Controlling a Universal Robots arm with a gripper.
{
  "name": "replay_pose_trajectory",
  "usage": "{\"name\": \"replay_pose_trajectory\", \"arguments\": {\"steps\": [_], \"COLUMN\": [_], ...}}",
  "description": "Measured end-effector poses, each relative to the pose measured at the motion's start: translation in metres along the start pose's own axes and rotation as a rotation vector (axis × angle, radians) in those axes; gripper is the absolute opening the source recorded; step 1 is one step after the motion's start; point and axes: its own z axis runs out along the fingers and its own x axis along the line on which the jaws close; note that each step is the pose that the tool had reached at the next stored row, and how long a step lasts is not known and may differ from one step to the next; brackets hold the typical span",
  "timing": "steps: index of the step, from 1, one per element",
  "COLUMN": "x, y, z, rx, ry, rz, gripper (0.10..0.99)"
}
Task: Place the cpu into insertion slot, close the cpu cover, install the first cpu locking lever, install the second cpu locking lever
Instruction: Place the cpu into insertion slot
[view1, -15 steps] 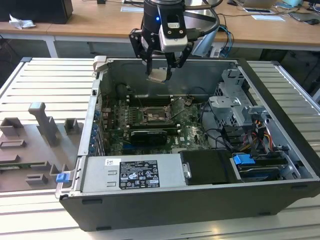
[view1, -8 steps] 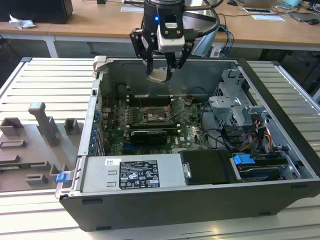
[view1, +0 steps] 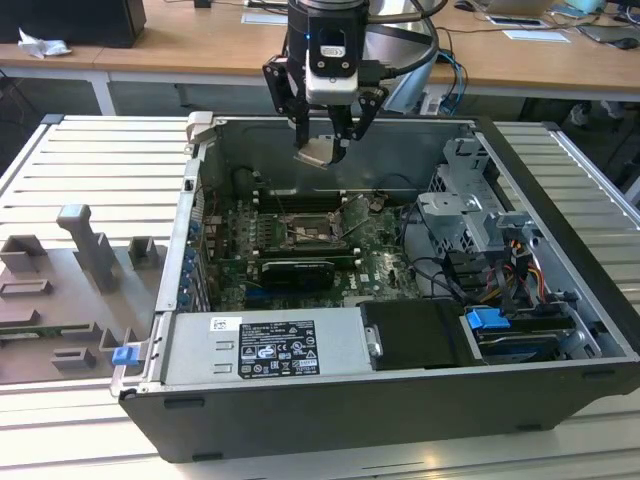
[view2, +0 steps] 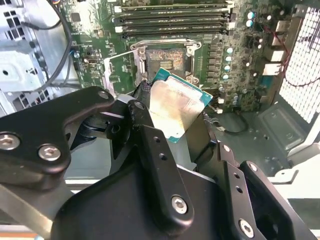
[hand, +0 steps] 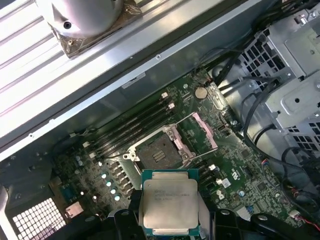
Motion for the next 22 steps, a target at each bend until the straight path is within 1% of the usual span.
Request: {"name": "replay_pose_trajectory", "arguments": {"steps": [11,13,22], "x": [0.0,0.0,-0.0001], "y": [-0.0001,-0.0002,-0.0003], "z": [0.0012,0.0018,0.0039], "rx": [-0.002,-0.002,-0.004], "ry": [-0.0117,-0.0158,-0.0255], "rz": [0.13,0.174,0.285], "gripper": [0.525,0.525,0.525]}}
